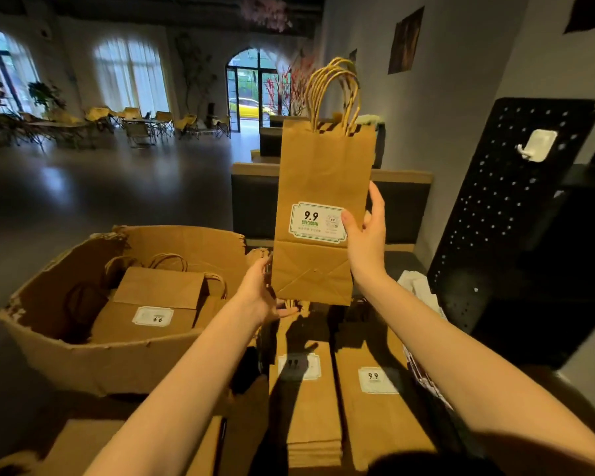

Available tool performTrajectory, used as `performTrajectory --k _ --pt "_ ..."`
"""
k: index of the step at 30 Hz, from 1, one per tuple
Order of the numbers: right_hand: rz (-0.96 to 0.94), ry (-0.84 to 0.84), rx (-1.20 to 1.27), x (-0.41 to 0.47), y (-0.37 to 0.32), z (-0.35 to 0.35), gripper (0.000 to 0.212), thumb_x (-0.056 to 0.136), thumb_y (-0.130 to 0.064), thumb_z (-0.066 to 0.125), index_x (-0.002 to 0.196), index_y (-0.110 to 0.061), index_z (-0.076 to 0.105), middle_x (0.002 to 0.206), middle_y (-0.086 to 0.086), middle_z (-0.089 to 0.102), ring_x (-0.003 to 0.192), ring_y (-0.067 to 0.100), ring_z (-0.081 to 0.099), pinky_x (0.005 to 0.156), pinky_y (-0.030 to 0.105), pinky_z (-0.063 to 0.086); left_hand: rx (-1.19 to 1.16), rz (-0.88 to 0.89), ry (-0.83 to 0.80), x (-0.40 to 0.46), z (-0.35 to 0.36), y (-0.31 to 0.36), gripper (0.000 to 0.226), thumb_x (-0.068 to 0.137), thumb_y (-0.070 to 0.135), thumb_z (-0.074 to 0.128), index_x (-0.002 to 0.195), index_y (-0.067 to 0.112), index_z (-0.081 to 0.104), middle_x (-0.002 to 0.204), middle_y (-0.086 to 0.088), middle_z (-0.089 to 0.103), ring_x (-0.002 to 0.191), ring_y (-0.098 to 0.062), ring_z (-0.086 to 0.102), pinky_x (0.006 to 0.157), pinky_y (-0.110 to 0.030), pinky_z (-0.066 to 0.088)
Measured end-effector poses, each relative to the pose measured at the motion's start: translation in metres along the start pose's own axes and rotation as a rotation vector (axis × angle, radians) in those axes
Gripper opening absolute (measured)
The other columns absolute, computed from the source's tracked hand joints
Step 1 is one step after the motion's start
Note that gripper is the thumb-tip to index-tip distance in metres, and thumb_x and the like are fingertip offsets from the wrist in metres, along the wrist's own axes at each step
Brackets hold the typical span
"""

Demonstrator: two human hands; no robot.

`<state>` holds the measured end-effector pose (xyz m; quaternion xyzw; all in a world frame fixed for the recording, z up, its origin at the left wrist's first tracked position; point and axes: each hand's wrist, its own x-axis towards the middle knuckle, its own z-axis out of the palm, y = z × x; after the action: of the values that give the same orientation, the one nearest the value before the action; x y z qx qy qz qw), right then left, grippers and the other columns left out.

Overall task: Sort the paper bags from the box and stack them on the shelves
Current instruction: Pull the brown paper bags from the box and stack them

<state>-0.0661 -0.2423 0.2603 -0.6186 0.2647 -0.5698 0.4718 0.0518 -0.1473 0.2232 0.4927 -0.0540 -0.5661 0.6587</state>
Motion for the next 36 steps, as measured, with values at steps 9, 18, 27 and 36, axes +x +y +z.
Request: performTrajectory --k 9,18,27,36 --pt "-0.023 -0.046 -0.046 -0.009 -0.007 -0.071 0.054 0.098 -0.015 0.047 0.147 -0.023 0.024 0.148 0.000 0.037 0.131 0.013 0.043 0.091 0.016 0.047 -0.375 -0.081 0.021 -0.030 0.070 -0.062 0.013 0.096 0.023 0.048 0.094 0.011 0.053 0.112 -0.014 0.060 0.108 -0.032 0.055 0.086 -0.044 0.043" --pt "0.090 -0.121 -0.110 -0.011 0.009 -0.132 0.069 0.092 0.000 0.052 0.149 -0.021 0.019 0.149 0.003 0.036 0.136 0.016 0.038 0.109 0.037 0.038 0.271 0.183 -0.040 -0.017 0.080 -0.095 0.042 0.098 0.050 0.031 0.109 0.018 0.056 0.110 -0.009 0.063 0.103 -0.021 0.059 0.088 -0.036 0.048" --pt "0.344 -0.119 -0.274 -0.047 0.087 -0.167 0.065 0.088 0.003 0.058 0.144 -0.014 0.029 0.139 0.007 0.048 0.127 0.017 0.048 0.095 0.022 0.044 1.111 0.422 0.077 0.016 0.057 -0.152 0.039 0.080 0.018 0.072 0.109 0.020 0.046 0.110 -0.008 0.063 0.102 -0.025 0.061 0.088 -0.046 0.052" --pt "0.529 -0.160 -0.569 -0.080 0.168 -0.189 0.066 0.086 -0.005 0.065 0.143 -0.014 0.034 0.136 0.008 0.053 0.125 0.025 0.049 0.106 0.044 0.039 1.415 0.234 0.188 0.051 0.040 -0.224 0.044 0.086 0.023 0.068 0.115 0.001 0.044 0.112 -0.019 0.058 0.106 -0.033 0.057 0.085 -0.038 0.048"
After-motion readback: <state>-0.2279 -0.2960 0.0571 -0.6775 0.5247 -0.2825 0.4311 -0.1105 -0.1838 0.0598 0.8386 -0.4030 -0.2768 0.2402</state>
